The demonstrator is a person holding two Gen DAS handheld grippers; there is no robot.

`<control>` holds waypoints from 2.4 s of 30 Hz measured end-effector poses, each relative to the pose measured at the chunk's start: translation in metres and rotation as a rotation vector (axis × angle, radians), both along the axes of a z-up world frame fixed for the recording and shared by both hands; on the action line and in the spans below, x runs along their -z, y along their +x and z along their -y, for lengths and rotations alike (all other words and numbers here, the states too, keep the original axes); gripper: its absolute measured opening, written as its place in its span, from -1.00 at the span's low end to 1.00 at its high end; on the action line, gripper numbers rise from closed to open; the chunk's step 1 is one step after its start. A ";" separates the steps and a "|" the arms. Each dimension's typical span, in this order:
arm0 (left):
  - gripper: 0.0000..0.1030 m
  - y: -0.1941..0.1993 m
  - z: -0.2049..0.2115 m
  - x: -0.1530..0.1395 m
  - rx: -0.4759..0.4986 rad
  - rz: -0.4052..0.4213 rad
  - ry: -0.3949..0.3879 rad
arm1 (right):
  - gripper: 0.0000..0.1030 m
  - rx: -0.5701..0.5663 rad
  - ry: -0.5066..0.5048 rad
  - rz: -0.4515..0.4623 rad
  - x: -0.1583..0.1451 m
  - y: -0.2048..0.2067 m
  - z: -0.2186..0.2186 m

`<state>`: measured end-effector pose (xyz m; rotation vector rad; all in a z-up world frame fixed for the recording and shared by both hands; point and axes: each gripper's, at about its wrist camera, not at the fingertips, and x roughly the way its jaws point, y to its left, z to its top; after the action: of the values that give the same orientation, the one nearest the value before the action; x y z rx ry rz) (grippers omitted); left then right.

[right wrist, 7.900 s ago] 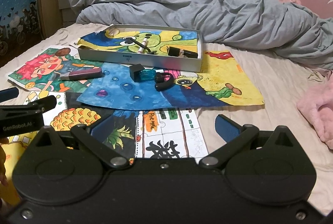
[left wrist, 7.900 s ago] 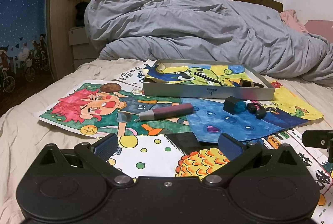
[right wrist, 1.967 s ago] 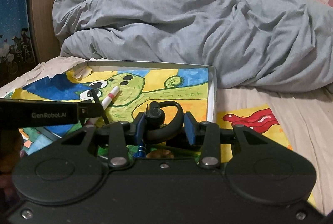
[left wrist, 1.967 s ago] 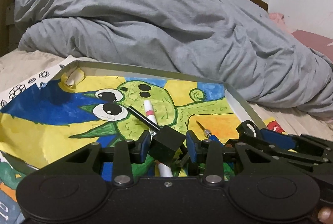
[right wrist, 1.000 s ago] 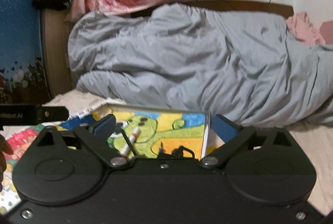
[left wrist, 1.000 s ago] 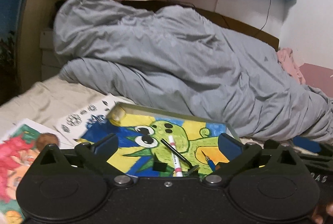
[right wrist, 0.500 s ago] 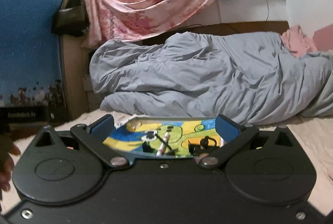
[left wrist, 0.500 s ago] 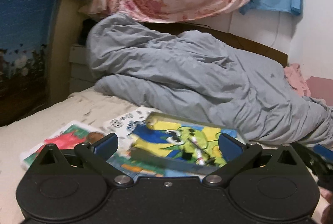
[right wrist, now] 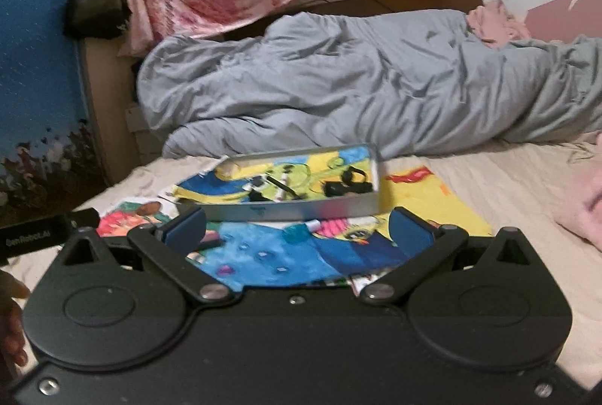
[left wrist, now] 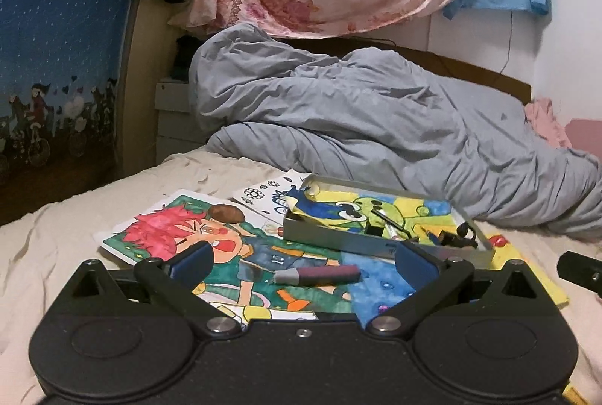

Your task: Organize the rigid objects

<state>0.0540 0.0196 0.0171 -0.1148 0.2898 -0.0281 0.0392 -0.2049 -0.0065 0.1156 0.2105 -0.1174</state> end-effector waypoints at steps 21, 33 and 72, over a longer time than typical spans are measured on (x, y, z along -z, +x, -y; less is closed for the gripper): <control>0.98 0.004 0.004 0.019 0.034 -0.038 0.065 | 0.99 -0.020 -0.019 -0.087 0.006 0.016 -0.007; 0.98 0.004 0.006 0.022 0.054 -0.048 0.072 | 0.99 -0.033 -0.026 -0.101 0.005 0.019 -0.006; 0.98 0.012 0.007 0.029 0.053 -0.101 0.020 | 0.99 -0.037 -0.017 -0.197 0.014 0.045 -0.003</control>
<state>0.0657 0.0125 -0.0119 -0.0890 0.3935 -0.0721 0.0837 -0.2022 -0.0206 0.0827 0.4084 -0.0942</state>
